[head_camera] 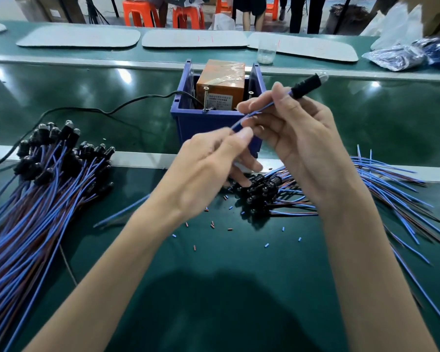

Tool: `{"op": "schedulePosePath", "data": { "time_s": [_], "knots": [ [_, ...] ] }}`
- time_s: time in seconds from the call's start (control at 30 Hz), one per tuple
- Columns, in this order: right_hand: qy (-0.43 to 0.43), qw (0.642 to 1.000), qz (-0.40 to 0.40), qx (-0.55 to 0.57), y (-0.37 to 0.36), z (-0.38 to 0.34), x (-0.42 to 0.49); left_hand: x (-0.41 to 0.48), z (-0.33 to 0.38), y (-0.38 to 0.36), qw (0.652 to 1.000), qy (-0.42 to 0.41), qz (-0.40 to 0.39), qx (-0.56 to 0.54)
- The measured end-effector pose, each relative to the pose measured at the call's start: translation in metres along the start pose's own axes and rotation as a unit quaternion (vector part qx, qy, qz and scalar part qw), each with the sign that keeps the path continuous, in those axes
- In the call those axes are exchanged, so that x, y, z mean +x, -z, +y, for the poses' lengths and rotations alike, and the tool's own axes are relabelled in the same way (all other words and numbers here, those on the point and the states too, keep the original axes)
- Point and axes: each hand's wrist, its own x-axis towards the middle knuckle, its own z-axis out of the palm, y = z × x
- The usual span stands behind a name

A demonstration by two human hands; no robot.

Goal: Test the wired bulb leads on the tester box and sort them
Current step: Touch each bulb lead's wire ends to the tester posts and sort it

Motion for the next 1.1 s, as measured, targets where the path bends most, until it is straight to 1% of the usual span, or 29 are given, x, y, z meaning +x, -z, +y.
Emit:
{"op": "schedulePosePath", "data": {
  "time_s": [0.07, 0.13, 0.17, 0.23, 0.33, 0.4, 0.43, 0.5, 0.57, 0.67, 0.77, 0.83, 0.87, 0.9, 0.93, 0.97, 1.03, 1.07, 1.1],
  "knots": [
    [0.001, 1.0, -0.013, -0.004, -0.002, 0.0, -0.001, 0.004, 0.001, 0.001, 0.991, 0.108, -0.015, -0.08],
    [0.002, 0.999, -0.028, -0.022, -0.003, 0.0, -0.003, 0.008, 0.0, 0.002, 0.965, 0.157, 0.016, -0.209],
    [0.005, 0.999, -0.035, -0.037, -0.004, 0.0, -0.003, 0.01, -0.001, 0.003, 0.943, 0.164, 0.039, -0.287],
    [0.007, 0.997, -0.045, -0.064, -0.004, -0.001, -0.004, 0.013, -0.006, 0.007, 0.887, 0.178, 0.087, -0.418],
    [0.004, 0.995, -0.058, -0.077, -0.003, -0.003, -0.005, 0.015, -0.01, 0.016, 0.801, 0.212, 0.148, -0.539],
    [-0.001, 0.995, -0.075, -0.066, -0.002, -0.005, -0.005, 0.016, -0.012, 0.022, 0.746, 0.208, 0.197, -0.601],
    [-0.005, 0.995, -0.084, -0.051, -0.002, -0.005, -0.005, 0.016, -0.012, 0.024, 0.724, 0.196, 0.22, -0.624],
    [-0.015, 0.995, -0.093, -0.006, -0.003, -0.006, -0.005, 0.018, -0.012, 0.027, 0.697, 0.163, 0.251, -0.651],
    [-0.018, 0.996, -0.085, 0.033, -0.004, -0.007, -0.004, 0.019, -0.012, 0.027, 0.684, 0.138, 0.264, -0.666],
    [-0.025, 0.998, -0.043, 0.047, -0.006, -0.005, -0.002, 0.02, -0.013, 0.024, 0.688, 0.121, 0.268, -0.664],
    [-0.05, 0.998, 0.036, 0.028, -0.004, -0.004, 0.001, 0.021, -0.013, 0.024, 0.679, 0.089, 0.26, -0.681],
    [-0.066, 0.994, 0.084, 0.014, 0.001, -0.006, 0.002, 0.02, -0.012, 0.027, 0.689, 0.057, 0.246, -0.679],
    [-0.073, 0.992, 0.103, 0.006, 0.005, -0.007, 0.002, 0.02, -0.012, 0.029, 0.704, 0.044, 0.236, -0.669],
    [-0.079, 0.99, 0.119, -0.001, 0.008, -0.008, 0.003, 0.02, -0.012, 0.029, 0.726, 0.034, 0.216, -0.652],
    [-0.084, 0.988, 0.131, -0.006, 0.011, -0.009, 0.003, 0.019, -0.011, 0.028, 0.757, 0.027, 0.187, -0.625],
    [-0.087, 0.986, 0.139, -0.013, 0.014, -0.009, 0.003, 0.018, -0.01, 0.025, 0.798, 0.024, 0.151, -0.583],
    [-0.087, 0.985, 0.145, -0.036, 0.018, -0.01, 0.003, 0.015, -0.01, 0.016, 0.89, 0.036, 0.082, -0.447],
    [-0.084, 0.985, 0.143, -0.049, 0.018, -0.011, 0.003, 0.013, -0.01, 0.011, 0.927, 0.049, 0.049, -0.369],
    [-0.081, 0.985, 0.137, -0.06, 0.019, -0.011, 0.003, 0.011, -0.011, 0.005, 0.952, 0.064, 0.014, -0.298]
  ]
}}
